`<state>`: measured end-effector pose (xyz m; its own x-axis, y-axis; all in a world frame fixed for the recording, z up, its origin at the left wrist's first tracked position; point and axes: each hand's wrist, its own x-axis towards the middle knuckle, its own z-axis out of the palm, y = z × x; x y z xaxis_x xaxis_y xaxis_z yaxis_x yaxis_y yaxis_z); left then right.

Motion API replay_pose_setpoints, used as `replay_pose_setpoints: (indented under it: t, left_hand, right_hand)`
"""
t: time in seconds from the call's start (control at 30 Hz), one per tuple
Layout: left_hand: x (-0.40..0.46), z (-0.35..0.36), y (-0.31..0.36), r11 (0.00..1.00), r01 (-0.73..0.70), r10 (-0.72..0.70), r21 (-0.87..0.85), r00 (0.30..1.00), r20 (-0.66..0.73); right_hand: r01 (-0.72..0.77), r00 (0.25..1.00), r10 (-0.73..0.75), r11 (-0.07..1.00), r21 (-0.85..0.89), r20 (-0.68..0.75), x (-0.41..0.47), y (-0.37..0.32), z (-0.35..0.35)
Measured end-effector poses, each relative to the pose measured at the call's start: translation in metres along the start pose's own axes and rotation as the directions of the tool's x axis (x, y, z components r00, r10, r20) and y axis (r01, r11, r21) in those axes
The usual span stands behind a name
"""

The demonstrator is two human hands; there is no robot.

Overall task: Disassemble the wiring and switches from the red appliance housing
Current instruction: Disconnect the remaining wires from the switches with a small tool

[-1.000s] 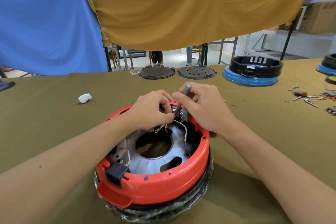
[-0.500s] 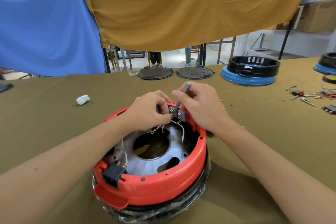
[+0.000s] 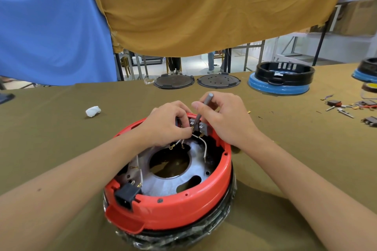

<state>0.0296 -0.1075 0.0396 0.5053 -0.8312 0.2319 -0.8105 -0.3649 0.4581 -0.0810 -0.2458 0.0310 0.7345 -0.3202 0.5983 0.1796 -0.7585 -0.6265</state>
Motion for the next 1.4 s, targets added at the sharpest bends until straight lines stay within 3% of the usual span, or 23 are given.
replay_pose_setpoints:
  t: [0.33,0.57,0.73,0.87,1.0,1.2,1.4]
  left_hand:
    - [0.000,0.001,-0.003,1.000,-0.008,0.008,-0.021,1.000,-0.001]
    - [0.000,0.002,-0.003,0.999,-0.012,0.012,-0.040,1.000,-0.008]
    - [0.000,0.003,-0.004,1.000,-0.016,0.015,-0.020,1.000,-0.009]
    - [0.001,0.003,-0.005,1.000,-0.017,0.017,-0.015,1.000,-0.004]
    - [0.002,0.003,-0.006,0.999,-0.022,0.022,-0.029,1.000,0.002]
    - [0.001,0.003,-0.005,0.999,-0.018,0.018,-0.034,1.000,-0.005]
    - [0.001,0.003,-0.005,1.000,-0.017,0.017,-0.015,1.000,-0.009]
  right_hand:
    - [0.013,0.999,-0.010,0.998,0.058,-0.051,-0.002,0.002,0.001]
    - [0.092,0.966,-0.127,0.983,0.159,0.224,0.003,0.011,-0.022]
    - [0.069,0.962,-0.130,0.966,0.248,0.240,0.007,0.017,-0.024]
    - [-0.057,0.974,-0.026,0.934,0.353,0.227,0.008,0.018,-0.022]
    - [-0.119,0.973,0.041,0.935,0.335,0.229,0.008,0.017,-0.021]
    - [0.074,0.965,-0.115,0.982,0.174,0.234,0.005,0.013,-0.024]
    - [0.042,0.948,-0.106,0.977,0.211,0.301,0.007,0.015,-0.031]
